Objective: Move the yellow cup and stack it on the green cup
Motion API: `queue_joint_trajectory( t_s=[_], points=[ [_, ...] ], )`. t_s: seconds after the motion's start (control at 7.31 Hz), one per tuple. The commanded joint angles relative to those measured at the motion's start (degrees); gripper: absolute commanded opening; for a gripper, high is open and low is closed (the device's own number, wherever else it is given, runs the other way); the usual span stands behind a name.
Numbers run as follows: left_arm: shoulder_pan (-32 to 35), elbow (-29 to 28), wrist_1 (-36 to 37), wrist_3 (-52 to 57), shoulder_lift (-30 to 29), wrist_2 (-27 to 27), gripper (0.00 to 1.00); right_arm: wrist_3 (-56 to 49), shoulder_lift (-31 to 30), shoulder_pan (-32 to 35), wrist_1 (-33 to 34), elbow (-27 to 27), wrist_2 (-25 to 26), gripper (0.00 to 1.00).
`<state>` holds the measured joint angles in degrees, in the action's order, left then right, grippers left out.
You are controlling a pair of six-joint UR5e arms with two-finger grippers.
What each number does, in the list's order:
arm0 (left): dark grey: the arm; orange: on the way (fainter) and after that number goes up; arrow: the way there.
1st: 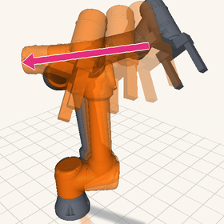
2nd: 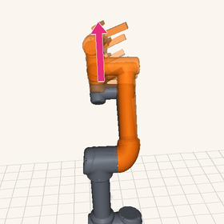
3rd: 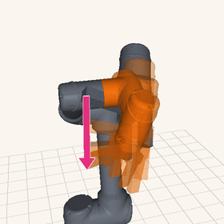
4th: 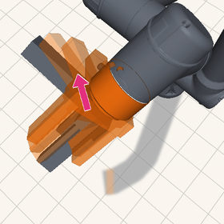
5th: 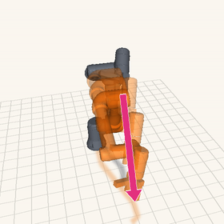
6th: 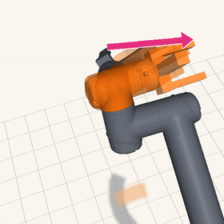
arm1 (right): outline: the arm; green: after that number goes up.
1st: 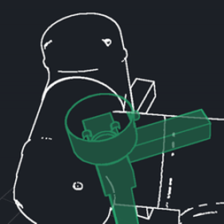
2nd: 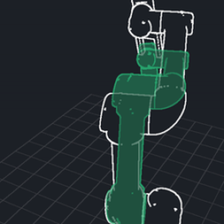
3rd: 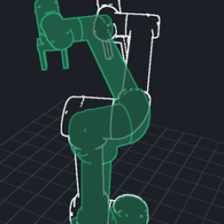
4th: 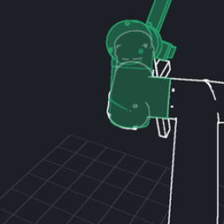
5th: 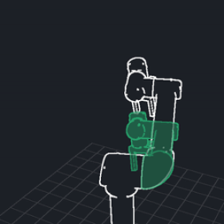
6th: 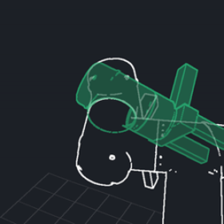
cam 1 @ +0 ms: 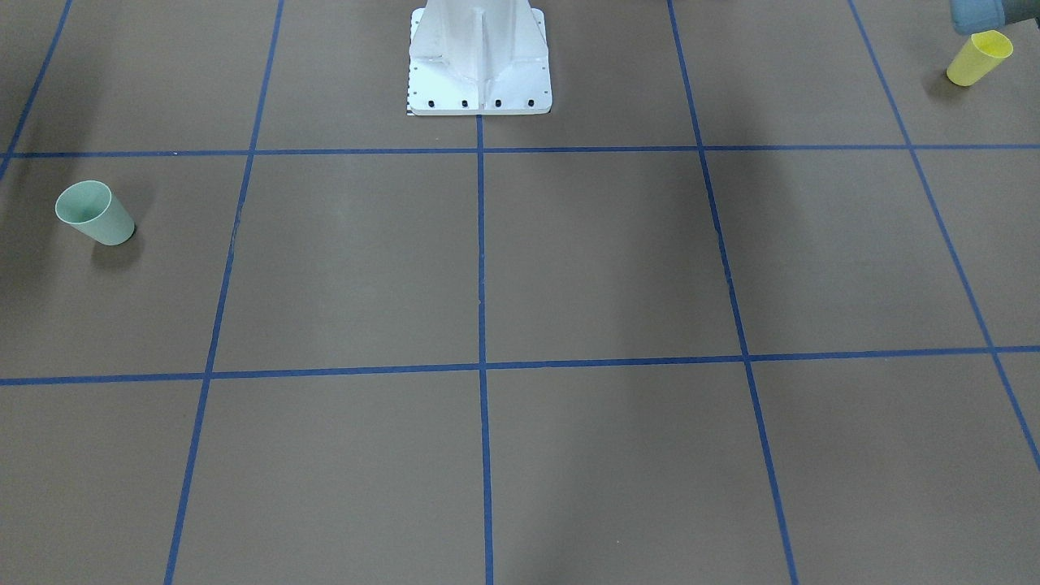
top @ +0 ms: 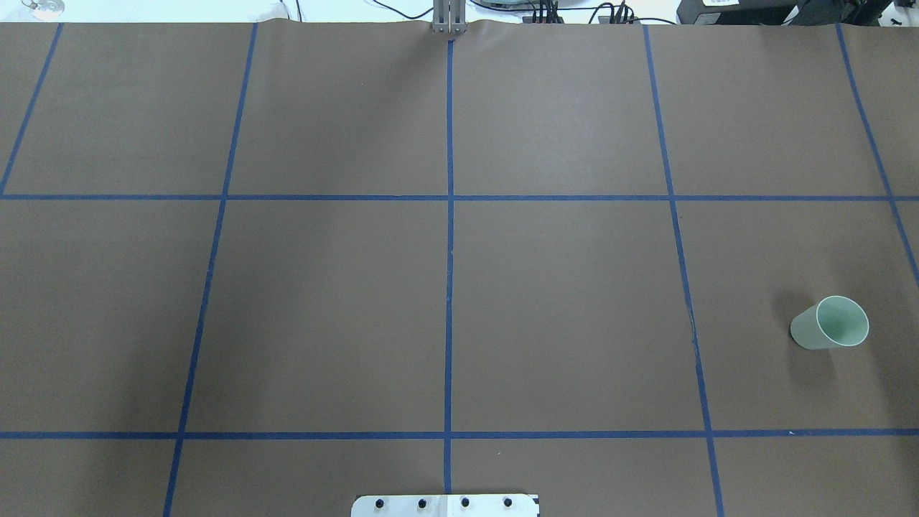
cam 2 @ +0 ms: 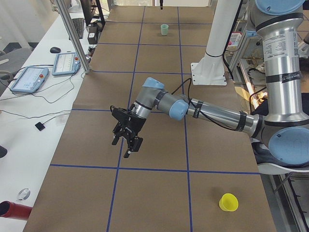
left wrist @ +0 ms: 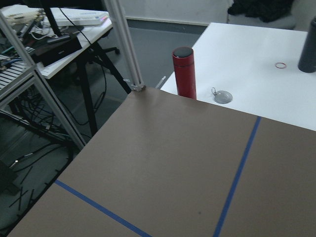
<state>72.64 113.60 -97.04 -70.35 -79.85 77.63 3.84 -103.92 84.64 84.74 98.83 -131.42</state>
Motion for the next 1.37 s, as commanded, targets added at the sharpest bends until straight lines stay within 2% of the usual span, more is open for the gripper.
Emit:
queue_joint_trajectory(
  t_s=[0.0,0.41,0.55,0.68,0.96,1.23],
  points=[
    [-1.71,-0.05,14.98,-16.15,0.04,-6.42,1.0,-0.14,-1.8,0.0,-1.07,-0.05,0.29,1.0],
    [-5.92,-0.92,37.02,-38.4,-0.31,-5.13,1.0,0.03,-2.69,0.0,-0.72,-0.13,-0.15,1.0],
    [-6.54,-2.41,42.15,-42.03,-0.4,-1.29,1.0,-0.06,-2.52,0.0,-0.29,0.04,-0.24,1.0],
    [-8.11,-6.25,44.2,-47.28,-0.74,1.36,1.0,0.03,-2.6,0.0,-0.11,-0.13,-0.24,1.0],
    [-11.97,-15.73,51.12,-55.36,-3.28,11.71,1.0,-0.06,-2.86,0.0,-0.02,-0.13,-0.16,1.0],
    [-14.8,-21.55,56.32,-63.73,-3.38,21.38,1.0,-0.06,-2.86,0.0,-0.1,-0.13,-0.24,1.0]
  ],
)
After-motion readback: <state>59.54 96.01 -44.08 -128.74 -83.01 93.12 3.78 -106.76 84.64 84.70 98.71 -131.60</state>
